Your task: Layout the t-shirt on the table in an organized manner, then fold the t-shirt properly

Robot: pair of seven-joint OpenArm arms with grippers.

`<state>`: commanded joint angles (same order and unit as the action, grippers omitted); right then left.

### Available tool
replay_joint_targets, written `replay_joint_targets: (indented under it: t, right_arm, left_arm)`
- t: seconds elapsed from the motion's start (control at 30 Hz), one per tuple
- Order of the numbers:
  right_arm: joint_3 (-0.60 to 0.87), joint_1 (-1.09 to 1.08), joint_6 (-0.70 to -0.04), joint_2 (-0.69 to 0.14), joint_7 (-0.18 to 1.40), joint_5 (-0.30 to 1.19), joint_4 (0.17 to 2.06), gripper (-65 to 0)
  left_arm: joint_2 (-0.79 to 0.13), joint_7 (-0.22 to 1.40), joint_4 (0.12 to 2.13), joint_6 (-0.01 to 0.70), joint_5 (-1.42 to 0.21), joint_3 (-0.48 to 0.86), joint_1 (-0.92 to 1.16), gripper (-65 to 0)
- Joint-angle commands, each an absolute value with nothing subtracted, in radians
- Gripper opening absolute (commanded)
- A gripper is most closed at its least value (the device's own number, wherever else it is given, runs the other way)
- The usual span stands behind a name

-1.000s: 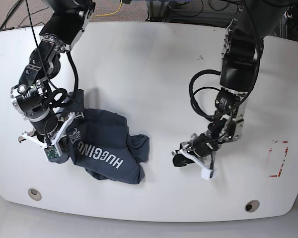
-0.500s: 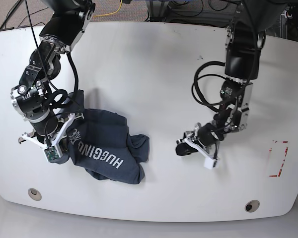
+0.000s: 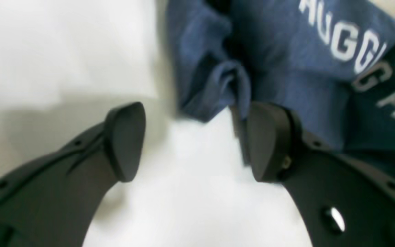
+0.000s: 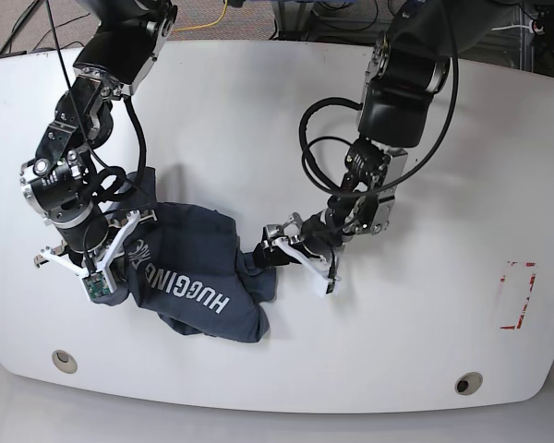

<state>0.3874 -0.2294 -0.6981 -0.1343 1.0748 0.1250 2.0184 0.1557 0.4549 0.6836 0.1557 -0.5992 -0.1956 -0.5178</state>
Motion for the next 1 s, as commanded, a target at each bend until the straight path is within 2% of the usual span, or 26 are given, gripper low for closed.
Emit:
replay_joint_targets:
  t: [0.13, 0.33, 0.63, 0.7, 0.83, 0.9, 1.0]
  right_arm:
    - [0.389, -0.231, -0.698, -0.134, 1.075, 0.124, 2.018, -65.0]
    - [0.389, -0.231, -0.698, -0.127, 1.075, 0.124, 2.018, -65.0]
    - [0.394, -0.229, -0.698, -0.107, 1.076, 0.124, 2.018, -65.0]
    - [0.394, -0.229, -0.698, -0.107, 1.076, 0.124, 2.018, -65.0]
    - [0.394, -0.228, -0.698, -0.105, 1.076, 0.125, 2.018, -65.0]
    - [0.394, -0.228, -0.698, -0.105, 1.076, 0.125, 2.018, -65.0]
    - [0.394, -0.229, -0.698, -0.105, 1.076, 0.125, 2.018, -65.0]
  left_arm:
    - [0.157, 0.383, 0.545, 0.162, -0.604, -0.197, -0.584, -20.3]
    - [0.157, 0.308, 0.395, 0.248, -0.605, -0.22, -0.661, -20.4]
    - [0.157, 0.303, 0.367, 0.255, -0.634, -0.232, -0.687, -21.2]
    - [0.157, 0.303, 0.367, 0.255, -0.644, -0.234, -0.688, -22.8]
    - [0.157, 0.303, 0.371, 0.257, -0.688, -0.295, -0.688, -33.3]
    - [0.157, 0.303, 0.371, 0.257, -0.725, -0.332, -0.688, -36.5]
    - [0.157, 0.303, 0.372, 0.257, -0.791, -0.397, -0.688, -37.1]
